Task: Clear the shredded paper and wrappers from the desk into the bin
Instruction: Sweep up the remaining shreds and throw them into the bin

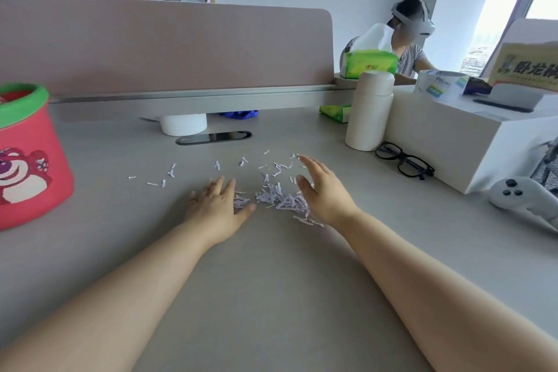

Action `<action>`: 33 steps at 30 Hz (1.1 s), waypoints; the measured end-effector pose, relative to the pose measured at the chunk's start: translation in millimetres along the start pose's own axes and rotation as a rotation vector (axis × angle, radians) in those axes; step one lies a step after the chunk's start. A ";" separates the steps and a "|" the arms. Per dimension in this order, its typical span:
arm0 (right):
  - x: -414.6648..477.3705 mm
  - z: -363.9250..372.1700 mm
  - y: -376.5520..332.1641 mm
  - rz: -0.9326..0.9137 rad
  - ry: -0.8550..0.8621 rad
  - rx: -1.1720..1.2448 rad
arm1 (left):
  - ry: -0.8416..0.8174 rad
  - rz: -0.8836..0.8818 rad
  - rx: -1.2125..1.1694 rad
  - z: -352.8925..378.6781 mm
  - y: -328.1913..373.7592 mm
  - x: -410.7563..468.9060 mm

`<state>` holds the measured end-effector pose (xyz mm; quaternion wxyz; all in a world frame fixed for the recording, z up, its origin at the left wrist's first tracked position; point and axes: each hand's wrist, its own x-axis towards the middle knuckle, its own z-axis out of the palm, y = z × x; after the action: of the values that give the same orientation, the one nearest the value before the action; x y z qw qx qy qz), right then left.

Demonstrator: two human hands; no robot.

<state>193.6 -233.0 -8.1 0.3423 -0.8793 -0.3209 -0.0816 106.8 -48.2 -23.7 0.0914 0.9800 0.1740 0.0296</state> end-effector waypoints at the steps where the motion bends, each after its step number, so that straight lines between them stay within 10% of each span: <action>1: -1.4 -2.4 3.8 0.066 -0.069 -0.066 | -0.007 -0.021 0.007 -1.9 -3.3 0.6; 6: -18.3 -1.5 11.9 0.092 -0.535 -0.333 | -0.070 -0.128 0.055 -16.4 -28.1 3.4; 15: 50.8 41.1 -3.3 0.007 -0.486 -0.385 | -0.037 -0.432 0.005 -27.8 -80.4 33.2; 21: 85.5 58.9 -12.1 -0.201 -0.463 -0.038 | -0.090 -0.081 -0.147 -24.7 -69.6 54.5; 25: 125.1 50.1 17.5 -0.080 -0.208 -0.126 | 0.051 -0.169 -0.013 -36.2 -93.2 84.1; 29: 148.9 59.3 43.2 0.130 -0.385 -0.403 | -0.084 -0.398 0.010 -31.1 -111.9 94.6; 33: 148.5 71.6 22.0 -0.081 -0.484 -0.252 | -0.096 -0.124 -0.004 -24.4 -100.3 97.2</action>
<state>317.7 -123.0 -20.2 0.1402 -0.8953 -0.4155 0.0782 162.1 82.1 -16.2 0.1035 0.9674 0.2298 -0.0229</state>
